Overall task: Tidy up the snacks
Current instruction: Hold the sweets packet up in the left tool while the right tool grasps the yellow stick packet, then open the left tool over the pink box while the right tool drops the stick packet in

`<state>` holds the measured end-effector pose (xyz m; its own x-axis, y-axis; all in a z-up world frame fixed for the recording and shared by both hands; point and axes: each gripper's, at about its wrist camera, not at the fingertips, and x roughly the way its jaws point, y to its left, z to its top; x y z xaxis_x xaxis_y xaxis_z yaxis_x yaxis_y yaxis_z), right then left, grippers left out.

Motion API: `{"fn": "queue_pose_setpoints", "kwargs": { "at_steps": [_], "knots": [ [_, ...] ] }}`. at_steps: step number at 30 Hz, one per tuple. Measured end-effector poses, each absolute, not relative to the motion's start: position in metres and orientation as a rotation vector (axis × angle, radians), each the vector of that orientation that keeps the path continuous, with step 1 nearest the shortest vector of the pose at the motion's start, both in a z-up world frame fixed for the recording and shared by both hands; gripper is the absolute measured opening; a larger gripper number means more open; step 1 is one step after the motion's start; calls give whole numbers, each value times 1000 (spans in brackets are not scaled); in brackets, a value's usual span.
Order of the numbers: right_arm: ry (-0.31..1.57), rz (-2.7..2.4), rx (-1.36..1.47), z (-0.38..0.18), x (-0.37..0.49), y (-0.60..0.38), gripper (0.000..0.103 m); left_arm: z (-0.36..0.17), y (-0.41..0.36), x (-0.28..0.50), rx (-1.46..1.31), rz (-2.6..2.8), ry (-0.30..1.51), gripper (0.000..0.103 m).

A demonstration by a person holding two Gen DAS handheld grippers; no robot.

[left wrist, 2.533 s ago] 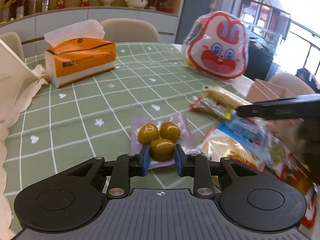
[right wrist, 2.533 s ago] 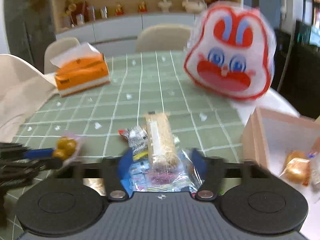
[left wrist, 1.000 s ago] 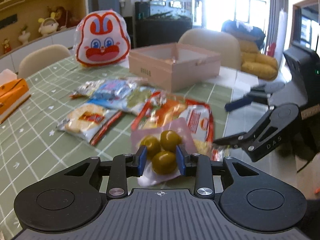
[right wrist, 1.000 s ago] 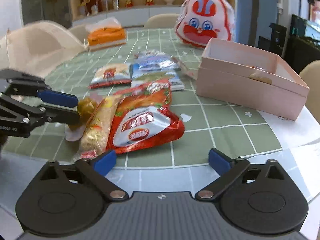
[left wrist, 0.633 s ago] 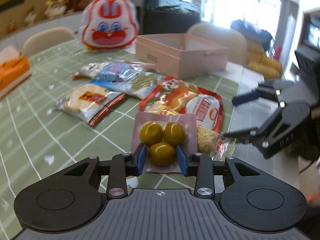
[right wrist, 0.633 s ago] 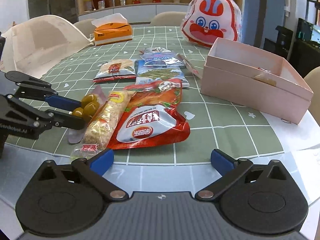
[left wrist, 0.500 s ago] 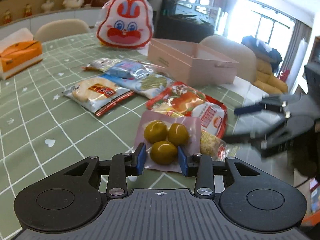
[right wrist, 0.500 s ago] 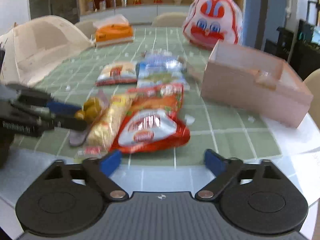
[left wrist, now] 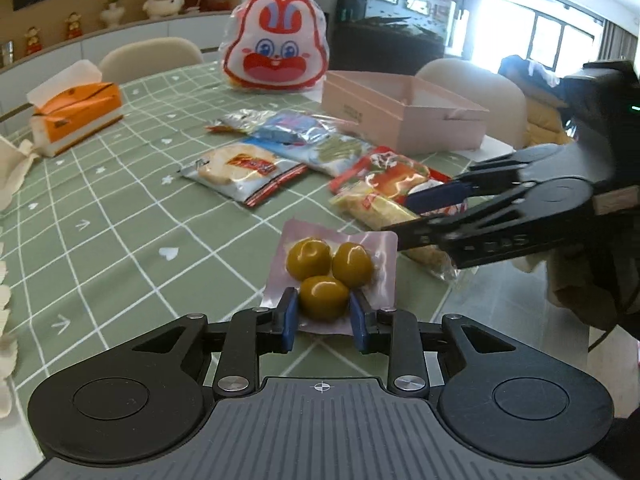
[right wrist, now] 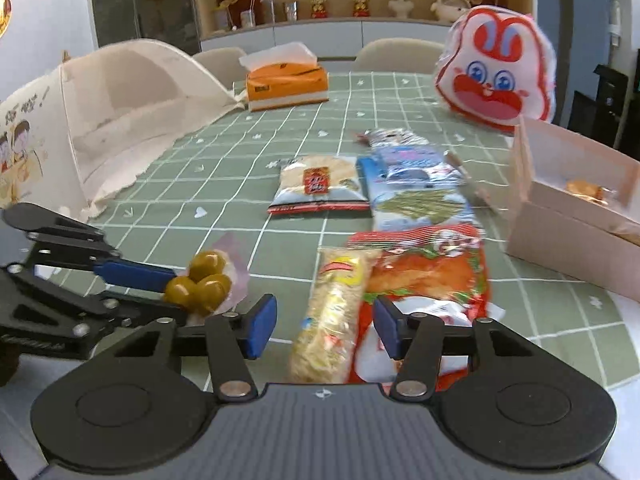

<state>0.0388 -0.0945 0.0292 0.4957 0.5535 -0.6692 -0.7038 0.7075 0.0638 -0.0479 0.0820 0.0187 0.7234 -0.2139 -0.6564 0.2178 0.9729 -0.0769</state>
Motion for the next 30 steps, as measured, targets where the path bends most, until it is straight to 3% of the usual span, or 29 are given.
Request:
{"fn": "queue_pose_setpoints", "kwargs": {
  "at_steps": [1,7,17,24,30],
  "knots": [
    [728,765,-246,27,40,-90,31,19,81,-50,8,-242,726,32],
    [651,762,-332,47,10,-106,28,25,59,-59,27,-299,716,32],
    [417,489,-203,134,-24,-241,28,77,-30,-40,47,-531,583,32],
    [335,342,-89,175,18,-313,28,142,-62,88,-97,-406,409,32],
    [359,288,-1,179,80,-342,28,127,-73,227,-296,-295,615,32]
  ]
}}
